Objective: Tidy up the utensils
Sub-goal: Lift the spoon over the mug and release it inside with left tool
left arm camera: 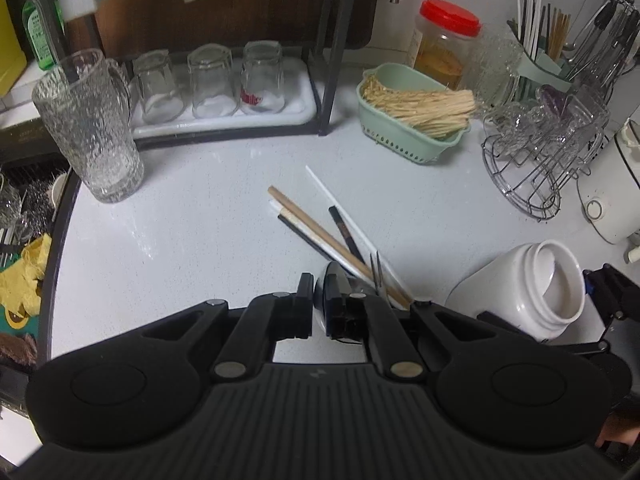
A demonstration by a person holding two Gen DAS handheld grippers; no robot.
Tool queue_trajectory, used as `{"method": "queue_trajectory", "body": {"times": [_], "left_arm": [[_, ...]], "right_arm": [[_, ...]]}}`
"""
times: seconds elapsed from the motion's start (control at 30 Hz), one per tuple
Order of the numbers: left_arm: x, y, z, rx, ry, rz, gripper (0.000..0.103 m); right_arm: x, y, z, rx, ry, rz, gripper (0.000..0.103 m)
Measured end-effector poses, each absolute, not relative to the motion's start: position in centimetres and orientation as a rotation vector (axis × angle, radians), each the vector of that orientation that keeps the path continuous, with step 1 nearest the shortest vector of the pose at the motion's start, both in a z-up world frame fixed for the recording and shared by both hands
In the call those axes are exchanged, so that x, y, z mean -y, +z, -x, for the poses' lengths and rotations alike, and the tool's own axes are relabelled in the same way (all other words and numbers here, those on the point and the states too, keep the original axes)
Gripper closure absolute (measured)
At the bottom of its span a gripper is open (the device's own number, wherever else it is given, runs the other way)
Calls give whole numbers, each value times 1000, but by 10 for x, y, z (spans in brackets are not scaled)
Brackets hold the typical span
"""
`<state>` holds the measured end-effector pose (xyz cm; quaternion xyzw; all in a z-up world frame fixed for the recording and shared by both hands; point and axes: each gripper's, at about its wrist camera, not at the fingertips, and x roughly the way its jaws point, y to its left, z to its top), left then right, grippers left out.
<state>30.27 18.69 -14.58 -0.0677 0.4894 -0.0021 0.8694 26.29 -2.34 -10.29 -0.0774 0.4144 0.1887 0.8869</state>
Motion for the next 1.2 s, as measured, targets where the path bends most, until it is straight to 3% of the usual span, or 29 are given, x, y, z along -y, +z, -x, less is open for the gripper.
{"method": "queue_trajectory", "body": {"times": [0.67,1.2], "left_arm": [[-123,-14,-325,-843,-96,32,97],[-60,-60,-353,-903,-238,-61,97]], "right_arm": [[24,-103,-265,-867,396,151,12],[25,-103,-264,-853,418,159,12]]}}
